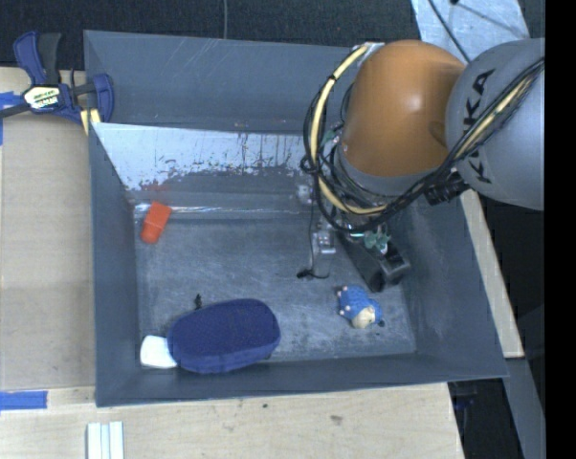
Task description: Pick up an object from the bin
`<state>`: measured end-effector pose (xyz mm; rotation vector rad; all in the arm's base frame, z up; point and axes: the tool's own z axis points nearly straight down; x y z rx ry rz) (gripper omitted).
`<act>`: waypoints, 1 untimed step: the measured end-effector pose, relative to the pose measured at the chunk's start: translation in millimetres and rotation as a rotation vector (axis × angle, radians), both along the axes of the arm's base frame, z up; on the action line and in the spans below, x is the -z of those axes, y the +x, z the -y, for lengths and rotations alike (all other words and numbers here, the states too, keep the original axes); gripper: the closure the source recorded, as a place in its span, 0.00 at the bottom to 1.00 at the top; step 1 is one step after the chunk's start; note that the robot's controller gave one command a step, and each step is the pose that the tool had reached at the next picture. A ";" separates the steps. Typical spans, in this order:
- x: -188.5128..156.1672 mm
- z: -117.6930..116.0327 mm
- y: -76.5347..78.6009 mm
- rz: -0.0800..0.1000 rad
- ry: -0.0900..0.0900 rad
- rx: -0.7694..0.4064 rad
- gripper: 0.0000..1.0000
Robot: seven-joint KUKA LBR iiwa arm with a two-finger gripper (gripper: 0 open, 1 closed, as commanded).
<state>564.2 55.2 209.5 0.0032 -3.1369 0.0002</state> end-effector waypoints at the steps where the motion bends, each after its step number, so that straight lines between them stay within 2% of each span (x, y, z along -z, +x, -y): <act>1: 141.3 -72.5 -47.1 0.001 -0.002 -0.158 0.00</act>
Offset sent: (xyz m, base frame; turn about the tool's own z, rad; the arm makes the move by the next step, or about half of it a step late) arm -0.0464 0.0725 -0.1395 -0.1527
